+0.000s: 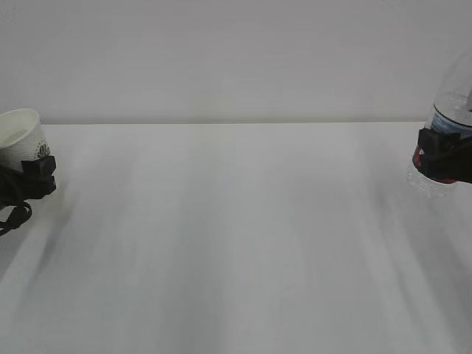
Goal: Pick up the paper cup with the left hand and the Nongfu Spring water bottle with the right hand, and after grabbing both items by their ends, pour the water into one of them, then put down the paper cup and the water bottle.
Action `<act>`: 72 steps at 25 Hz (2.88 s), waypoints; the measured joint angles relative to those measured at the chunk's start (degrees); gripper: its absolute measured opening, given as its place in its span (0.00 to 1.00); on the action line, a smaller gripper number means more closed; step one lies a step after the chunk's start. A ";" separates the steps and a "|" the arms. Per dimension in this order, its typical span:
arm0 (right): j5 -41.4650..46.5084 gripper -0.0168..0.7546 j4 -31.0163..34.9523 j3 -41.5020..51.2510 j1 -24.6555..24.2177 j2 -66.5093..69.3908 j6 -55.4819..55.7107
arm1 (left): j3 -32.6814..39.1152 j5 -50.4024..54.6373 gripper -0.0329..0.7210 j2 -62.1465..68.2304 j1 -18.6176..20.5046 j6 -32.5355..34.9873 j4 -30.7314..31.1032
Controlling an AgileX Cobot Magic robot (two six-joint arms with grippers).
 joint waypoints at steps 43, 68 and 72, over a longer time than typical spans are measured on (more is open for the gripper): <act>1.22 0.63 0.00 0.00 0.00 0.00 -0.13 | -6.30 -5.74 0.95 10.55 0.38 1.13 -2.94; 1.22 0.63 0.00 0.00 0.00 0.00 -0.16 | 8.23 -5.49 0.95 1.98 0.38 1.40 -4.57; 1.22 0.63 0.00 0.00 0.00 0.00 -0.16 | 10.99 -5.49 0.95 -1.95 -0.33 1.50 -4.57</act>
